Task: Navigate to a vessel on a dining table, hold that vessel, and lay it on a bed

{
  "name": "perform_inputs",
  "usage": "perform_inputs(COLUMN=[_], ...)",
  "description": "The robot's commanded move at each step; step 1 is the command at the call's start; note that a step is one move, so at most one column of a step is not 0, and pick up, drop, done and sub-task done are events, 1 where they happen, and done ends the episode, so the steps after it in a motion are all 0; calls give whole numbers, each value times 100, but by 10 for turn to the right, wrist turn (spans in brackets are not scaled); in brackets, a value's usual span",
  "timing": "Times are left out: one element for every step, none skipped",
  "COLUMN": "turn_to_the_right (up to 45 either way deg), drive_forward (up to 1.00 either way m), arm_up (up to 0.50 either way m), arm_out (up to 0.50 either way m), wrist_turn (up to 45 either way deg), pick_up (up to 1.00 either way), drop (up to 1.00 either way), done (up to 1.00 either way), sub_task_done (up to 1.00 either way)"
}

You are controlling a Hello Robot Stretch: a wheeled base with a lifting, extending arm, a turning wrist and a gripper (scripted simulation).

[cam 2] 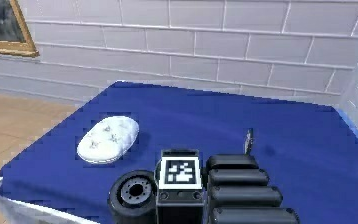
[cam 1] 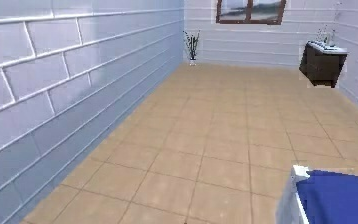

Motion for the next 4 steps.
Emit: perform_inputs(turn_to_the_right=[450,450,270,0], drive_forward=[0,0,0,20], arm_up=[0,0,0,0], arm_out=[0,0,0,0], wrist_turn=[0,0,0,0], pick_up=[0,0,0,0], drop=[0,0,0,0], done=[0,0,0,0], sub_task_done=[0,0,0,0])
